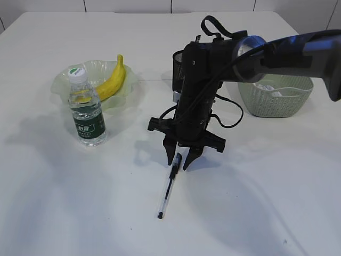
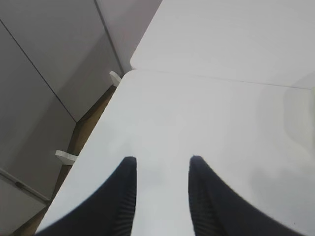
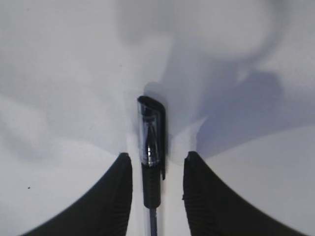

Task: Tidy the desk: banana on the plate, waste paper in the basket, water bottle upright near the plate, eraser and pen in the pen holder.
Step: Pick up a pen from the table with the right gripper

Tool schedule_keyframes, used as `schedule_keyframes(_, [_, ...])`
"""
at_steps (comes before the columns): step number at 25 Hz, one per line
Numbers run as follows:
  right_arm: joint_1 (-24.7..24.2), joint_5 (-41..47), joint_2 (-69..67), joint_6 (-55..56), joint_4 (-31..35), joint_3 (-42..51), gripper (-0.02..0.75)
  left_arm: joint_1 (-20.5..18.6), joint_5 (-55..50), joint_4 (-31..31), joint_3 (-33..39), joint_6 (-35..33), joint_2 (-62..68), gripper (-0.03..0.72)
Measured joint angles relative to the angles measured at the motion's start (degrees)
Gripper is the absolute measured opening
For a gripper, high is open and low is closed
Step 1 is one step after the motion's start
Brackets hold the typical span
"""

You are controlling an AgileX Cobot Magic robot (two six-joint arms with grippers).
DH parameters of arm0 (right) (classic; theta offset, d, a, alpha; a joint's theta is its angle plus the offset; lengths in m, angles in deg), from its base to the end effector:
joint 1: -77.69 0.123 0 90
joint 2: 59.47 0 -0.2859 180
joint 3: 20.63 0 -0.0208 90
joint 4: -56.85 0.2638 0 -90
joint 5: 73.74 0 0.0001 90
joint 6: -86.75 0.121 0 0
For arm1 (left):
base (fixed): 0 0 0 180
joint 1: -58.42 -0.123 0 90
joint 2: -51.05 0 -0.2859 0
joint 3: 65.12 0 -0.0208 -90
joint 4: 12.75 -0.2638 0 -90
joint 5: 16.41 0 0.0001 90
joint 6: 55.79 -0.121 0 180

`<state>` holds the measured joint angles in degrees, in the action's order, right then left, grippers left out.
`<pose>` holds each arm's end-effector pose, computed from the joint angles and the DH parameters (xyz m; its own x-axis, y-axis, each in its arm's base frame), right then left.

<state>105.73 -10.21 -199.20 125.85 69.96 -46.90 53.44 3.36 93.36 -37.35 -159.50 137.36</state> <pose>0.4084 0.2454 0.1036 -0.9562 0.2755 0.0987 0.2898 0.9385 0.1879 0.3256 0.0678 0.2628 -0.4727 -0.0967 -0.8759 -0.3914 0.9136 0.1104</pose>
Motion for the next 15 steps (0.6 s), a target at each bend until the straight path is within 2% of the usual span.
schedule_keyframes(15, [0.00, -0.60, 0.00, 0.98, -1.96, 0.00, 0.267, 0.00, 0.00, 0.00, 0.00, 0.10, 0.00, 0.244])
